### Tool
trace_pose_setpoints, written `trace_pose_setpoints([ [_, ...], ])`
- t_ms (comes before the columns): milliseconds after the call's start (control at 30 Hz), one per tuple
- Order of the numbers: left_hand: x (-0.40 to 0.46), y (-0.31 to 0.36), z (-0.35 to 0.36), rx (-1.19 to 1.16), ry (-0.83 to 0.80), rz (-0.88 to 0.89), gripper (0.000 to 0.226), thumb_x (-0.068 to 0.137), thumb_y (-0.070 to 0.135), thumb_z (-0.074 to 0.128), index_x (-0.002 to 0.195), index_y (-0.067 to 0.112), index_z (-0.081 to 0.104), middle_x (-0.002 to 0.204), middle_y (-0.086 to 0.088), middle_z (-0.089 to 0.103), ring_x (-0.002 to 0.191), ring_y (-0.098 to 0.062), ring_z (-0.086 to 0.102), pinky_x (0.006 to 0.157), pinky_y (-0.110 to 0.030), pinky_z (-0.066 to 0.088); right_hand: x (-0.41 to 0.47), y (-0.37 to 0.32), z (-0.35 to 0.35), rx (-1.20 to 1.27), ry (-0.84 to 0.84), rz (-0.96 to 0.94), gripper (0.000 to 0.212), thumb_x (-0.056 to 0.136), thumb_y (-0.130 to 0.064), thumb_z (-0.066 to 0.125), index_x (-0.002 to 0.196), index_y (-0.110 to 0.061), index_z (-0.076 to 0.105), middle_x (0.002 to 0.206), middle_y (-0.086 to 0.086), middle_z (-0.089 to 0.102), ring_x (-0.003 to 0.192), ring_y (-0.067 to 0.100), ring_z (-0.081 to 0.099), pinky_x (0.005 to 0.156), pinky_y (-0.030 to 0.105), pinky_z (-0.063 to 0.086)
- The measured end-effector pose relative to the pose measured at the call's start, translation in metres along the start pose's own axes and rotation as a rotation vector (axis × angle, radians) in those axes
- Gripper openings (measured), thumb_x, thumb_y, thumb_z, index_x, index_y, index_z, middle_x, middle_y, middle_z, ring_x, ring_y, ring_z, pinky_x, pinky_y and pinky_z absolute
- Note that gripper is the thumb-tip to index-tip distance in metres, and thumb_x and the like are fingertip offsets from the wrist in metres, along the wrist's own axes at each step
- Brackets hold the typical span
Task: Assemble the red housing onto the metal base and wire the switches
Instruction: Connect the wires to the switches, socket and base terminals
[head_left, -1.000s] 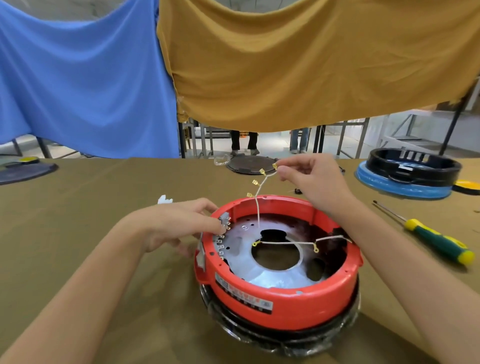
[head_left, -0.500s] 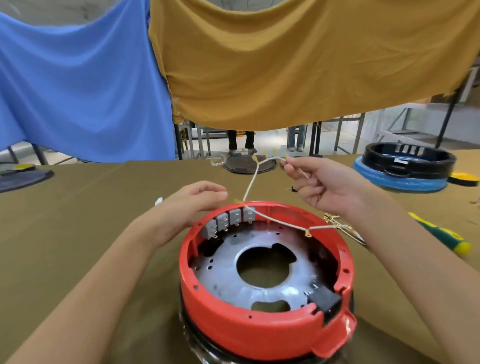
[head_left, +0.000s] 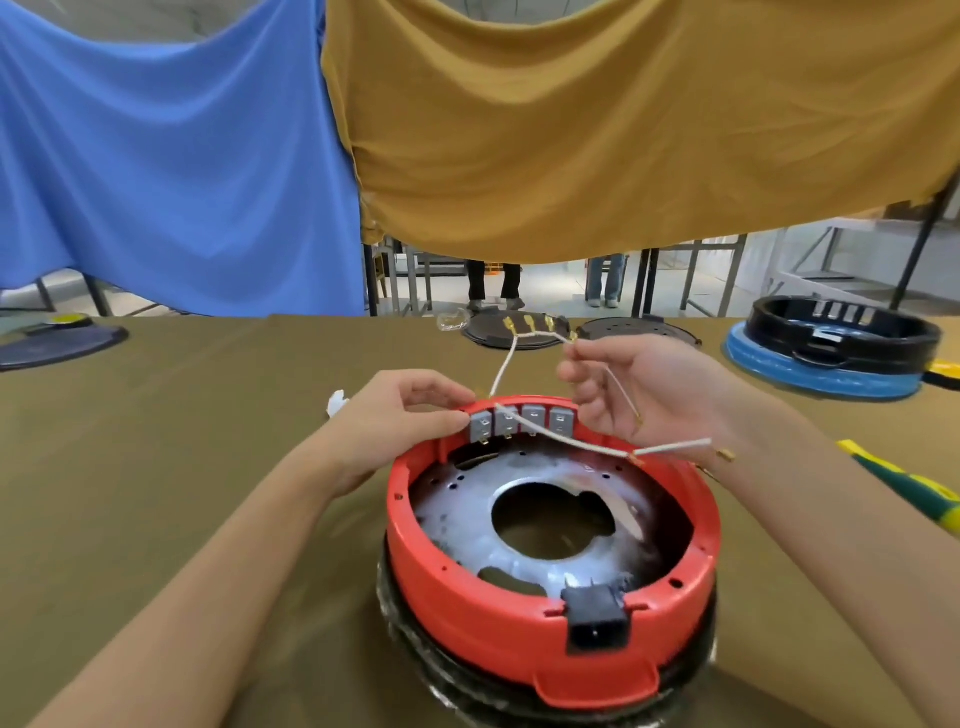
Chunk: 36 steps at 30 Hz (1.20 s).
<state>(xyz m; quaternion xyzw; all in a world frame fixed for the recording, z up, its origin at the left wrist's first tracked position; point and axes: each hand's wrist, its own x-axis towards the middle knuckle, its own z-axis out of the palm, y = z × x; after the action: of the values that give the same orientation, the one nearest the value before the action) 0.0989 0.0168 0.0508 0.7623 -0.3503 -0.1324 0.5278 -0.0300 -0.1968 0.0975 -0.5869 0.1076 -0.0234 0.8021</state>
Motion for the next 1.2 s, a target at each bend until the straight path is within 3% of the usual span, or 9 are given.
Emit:
trace_pose_setpoints([
  [100,0.002,-0.002,0.0,-0.024,-0.027,0.041,0.019,0.089,0.007,0.073,0.107,0.012,0.073,0.102,-0.004,0.078,0.094,-0.017,0.074,0.081,-0.023,0.056,-0.005,0.006,-0.001,-0.075,0.047,-0.044,0.013,0.102,-0.012,0.044,0.096,-0.005,0.053,0.069,0.006,0.064,0.057,0.012,0.047,0.05,0.02,0.041],
  [333,0.002,0.0,-0.003,-0.039,-0.177,0.017,0.022,0.097,0.014,0.064,0.117,0.018,0.071,0.109,-0.005,0.077,0.1,-0.022,0.073,0.087,-0.029,0.058,-0.015,0.008,-0.006,-0.008,0.067,-0.094,0.019,0.099,-0.01,0.04,0.089,-0.002,0.053,0.068,0.009,0.066,0.05,0.011,0.043,0.044,0.02,0.039],
  [467,-0.001,0.012,-0.001,-0.012,-0.024,0.077,0.025,0.103,0.017,0.051,0.11,0.023,0.075,0.109,0.006,0.075,0.109,-0.012,0.068,0.089,-0.03,0.053,-0.016,0.012,-0.001,0.039,0.086,-0.085,0.02,0.099,-0.009,0.039,0.092,0.001,0.054,0.065,0.01,0.065,0.048,0.01,0.042,0.042,0.019,0.037],
  [533,-0.004,0.021,0.002,-0.021,0.037,0.143,0.023,0.101,0.031,0.054,0.11,0.025,0.074,0.107,0.007,0.074,0.109,-0.009,0.066,0.093,-0.032,0.05,-0.016,0.014,0.002,0.079,0.103,-0.077,0.023,0.099,-0.008,0.038,0.088,0.003,0.055,0.063,0.009,0.065,0.047,0.01,0.041,0.042,0.018,0.035],
  [600,-0.008,0.028,0.01,-0.006,0.056,0.21,0.025,0.096,0.041,0.062,0.109,0.024,0.073,0.097,0.004,0.075,0.094,-0.003,0.068,0.085,-0.021,0.052,-0.016,0.015,0.004,0.07,0.119,-0.07,0.027,0.099,-0.007,0.037,0.084,0.004,0.057,0.062,0.009,0.064,0.047,0.01,0.041,0.042,0.018,0.035],
  [733,-0.014,0.032,0.026,0.162,0.118,0.294,0.009,0.09,0.021,0.072,0.099,0.02,0.074,0.077,0.003,0.073,0.06,0.002,0.061,0.065,-0.011,0.045,-0.017,0.015,0.007,0.017,0.138,-0.075,0.027,0.099,-0.006,0.04,0.08,0.002,0.057,0.065,0.013,0.067,0.047,0.01,0.043,0.043,0.018,0.037],
  [967,-0.013,0.033,0.029,0.329,0.135,0.32,0.005,0.09,0.027,0.072,0.092,0.023,0.074,0.08,0.005,0.073,0.075,-0.009,0.067,0.07,-0.018,0.05,-0.018,0.018,0.011,-0.082,0.15,-0.088,0.009,0.099,-0.006,0.043,0.101,-0.001,0.05,0.073,0.017,0.071,0.051,0.013,0.047,0.043,0.019,0.044],
  [1133,-0.014,0.034,0.027,0.385,0.155,0.296,0.014,0.096,0.023,0.063,0.087,0.024,0.073,0.067,0.004,0.068,0.068,-0.021,0.063,0.069,-0.032,0.049,-0.018,0.019,0.005,-0.498,0.225,-0.224,0.006,0.098,-0.009,0.051,0.103,-0.01,0.054,0.078,0.011,0.074,0.057,0.015,0.055,0.047,0.021,0.048],
  [1200,-0.014,0.035,0.027,0.389,0.136,0.259,0.017,0.097,0.021,0.061,0.085,0.024,0.073,0.064,0.002,0.066,0.067,-0.021,0.062,0.068,-0.032,0.049,-0.018,0.021,0.0,-0.686,0.283,-0.329,0.018,0.096,-0.011,0.057,0.111,-0.02,0.052,0.081,0.008,0.071,0.056,0.014,0.061,0.051,0.024,0.053],
])
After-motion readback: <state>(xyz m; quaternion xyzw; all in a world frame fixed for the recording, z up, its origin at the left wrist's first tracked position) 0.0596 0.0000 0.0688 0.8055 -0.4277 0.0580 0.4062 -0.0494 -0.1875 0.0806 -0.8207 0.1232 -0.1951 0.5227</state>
